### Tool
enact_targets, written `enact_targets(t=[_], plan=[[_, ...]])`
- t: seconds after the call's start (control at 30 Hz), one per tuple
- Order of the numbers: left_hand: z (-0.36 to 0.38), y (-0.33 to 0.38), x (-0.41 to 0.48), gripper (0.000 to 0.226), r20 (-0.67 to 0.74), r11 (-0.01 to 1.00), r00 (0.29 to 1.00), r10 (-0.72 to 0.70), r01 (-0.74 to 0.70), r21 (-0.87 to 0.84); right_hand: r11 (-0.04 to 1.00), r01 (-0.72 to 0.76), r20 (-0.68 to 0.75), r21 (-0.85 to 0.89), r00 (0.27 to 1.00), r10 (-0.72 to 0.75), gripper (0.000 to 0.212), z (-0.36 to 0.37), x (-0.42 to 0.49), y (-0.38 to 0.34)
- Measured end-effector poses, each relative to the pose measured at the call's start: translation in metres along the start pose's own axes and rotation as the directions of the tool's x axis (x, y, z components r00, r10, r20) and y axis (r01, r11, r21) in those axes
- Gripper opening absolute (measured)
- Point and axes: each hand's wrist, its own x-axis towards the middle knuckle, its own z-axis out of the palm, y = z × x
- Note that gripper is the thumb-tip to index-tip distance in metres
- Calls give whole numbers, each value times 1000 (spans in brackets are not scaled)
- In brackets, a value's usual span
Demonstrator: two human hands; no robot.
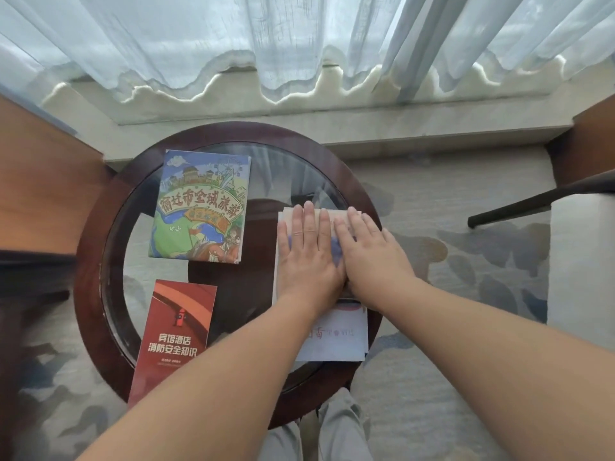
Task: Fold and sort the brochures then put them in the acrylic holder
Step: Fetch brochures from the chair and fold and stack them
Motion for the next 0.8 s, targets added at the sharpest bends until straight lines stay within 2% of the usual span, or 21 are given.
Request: enact_targets(t=[0.13, 0.23, 0.47, 0.57, 0.7, 0.8], plan=[[14, -2, -37, 70, 8, 990, 993, 120, -119, -74, 1000, -25, 17, -4, 1000, 25, 93, 3, -4, 3], [26, -11, -81, 76, 14, 981, 982, 188, -187, -49, 999, -30, 47, 23, 998, 29, 105, 5, -3, 3], [27, -10, -85, 87, 114, 981, 977, 182, -188, 44, 998, -61, 14, -30, 998, 62, 100, 3, -9, -4], [30, -11, -85, 85, 111, 985, 980, 167, -172, 33, 998, 10, 40, -54, 999, -8, 111, 15, -22, -12], [29, -11, -83, 84, 124, 984, 977, 176, -177, -7, 997, -12, 69, -83, 997, 17, 112, 22, -26, -17], [13, -23, -84, 81, 106, 956, 958, 266, -249, -154, 993, -27, 94, -114, 995, 38, 110, 17, -29, -23]])
